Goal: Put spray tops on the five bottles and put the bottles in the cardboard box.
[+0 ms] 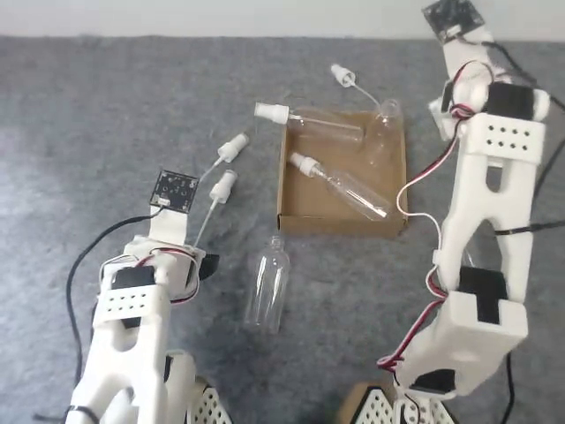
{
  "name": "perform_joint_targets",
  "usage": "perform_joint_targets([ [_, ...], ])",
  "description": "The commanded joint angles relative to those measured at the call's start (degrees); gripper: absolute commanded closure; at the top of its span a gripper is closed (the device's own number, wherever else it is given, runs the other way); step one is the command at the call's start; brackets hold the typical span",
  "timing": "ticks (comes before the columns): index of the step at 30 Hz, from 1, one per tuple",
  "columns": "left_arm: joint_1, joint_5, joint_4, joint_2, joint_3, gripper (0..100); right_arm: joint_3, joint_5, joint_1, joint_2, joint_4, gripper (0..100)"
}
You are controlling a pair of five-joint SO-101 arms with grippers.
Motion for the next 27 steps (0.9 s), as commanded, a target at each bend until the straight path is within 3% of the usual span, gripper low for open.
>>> perform_joint_targets([
  [1,0.35,-0.53,-2.64,-1.41,0.66,69,-0.44,0.62,0.31,-7.52,12.0,99.1],
  [4,0.35,-0.53,-3.34,-1.41,1.01,69,2.37,2.29,0.66,-11.82,16.92,98.3],
  [7,0.35,-0.53,-3.43,-1.41,1.1,69,10.46,2.81,1.45,-17.27,15.25,99.2],
  [17,0.35,-0.53,-3.52,-1.49,1.19,69,53.63,3.6,2.77,-42.15,-13.93,99.2],
  [22,0.35,-0.44,-3.52,-1.49,1.19,69,51.25,1.49,1.89,-44.35,-21.58,98.7],
  [27,0.35,-0.44,-3.52,-1.49,1.19,69,34.29,-2.11,0.22,-29.14,-18.07,88.0],
])
